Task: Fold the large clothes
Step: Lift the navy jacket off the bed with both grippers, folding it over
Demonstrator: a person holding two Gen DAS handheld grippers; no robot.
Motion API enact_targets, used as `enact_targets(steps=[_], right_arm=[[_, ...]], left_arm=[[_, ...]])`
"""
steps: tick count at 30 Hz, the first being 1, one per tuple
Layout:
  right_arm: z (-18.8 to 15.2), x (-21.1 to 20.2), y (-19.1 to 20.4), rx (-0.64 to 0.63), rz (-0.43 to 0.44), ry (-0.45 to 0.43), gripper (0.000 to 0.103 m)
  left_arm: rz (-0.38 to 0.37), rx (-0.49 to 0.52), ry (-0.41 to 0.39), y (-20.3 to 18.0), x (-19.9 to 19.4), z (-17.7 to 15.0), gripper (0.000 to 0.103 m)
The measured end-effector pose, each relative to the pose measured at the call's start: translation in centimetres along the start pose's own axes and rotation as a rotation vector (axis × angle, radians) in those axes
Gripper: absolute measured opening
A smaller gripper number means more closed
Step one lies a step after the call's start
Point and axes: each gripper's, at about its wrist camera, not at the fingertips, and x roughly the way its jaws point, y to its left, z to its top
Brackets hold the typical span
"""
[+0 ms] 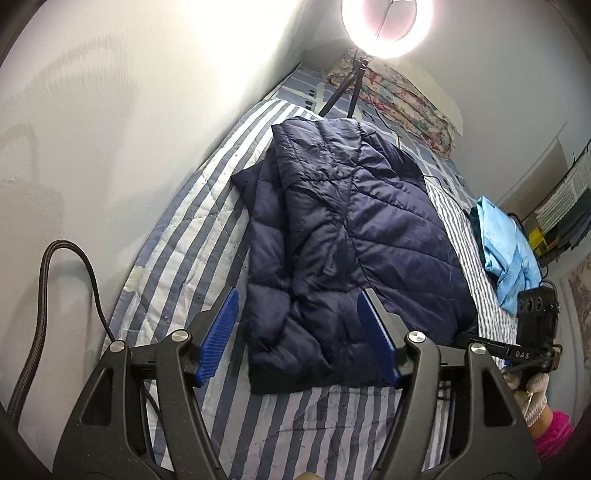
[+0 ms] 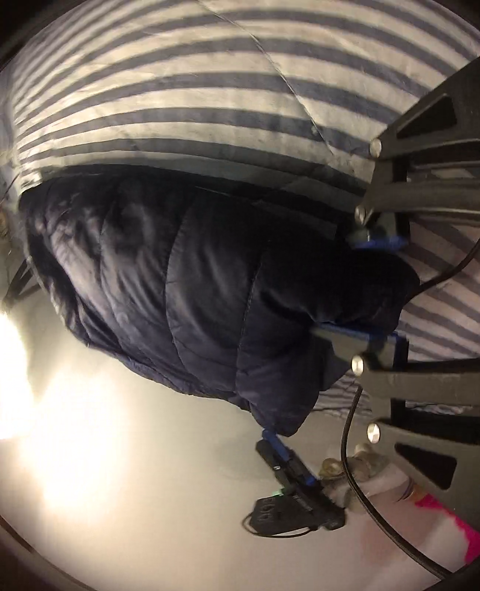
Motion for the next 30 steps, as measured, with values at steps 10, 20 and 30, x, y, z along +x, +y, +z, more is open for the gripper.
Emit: enact_targets(steps=[10,20,30], right_arm=[[-2.1,-7.1,-0.8,-0.135,-0.148,0.038,0.019],[-3.1,-9.5,-1.7,-0.166,-0.179,-0.046,0.064],[2.2,-7.7,-5.2,-0.052,-0.082,-0.12,0.082]], left_arm=[[-0.147,-0.123,0.108,1.4,4.4,1.5,0.075],[-0.298,-0.242,0.186,1.3,9.9,0.6,0.082],[-0.366,-0.292,0.196,0.7,13.2,3.0,0.083]])
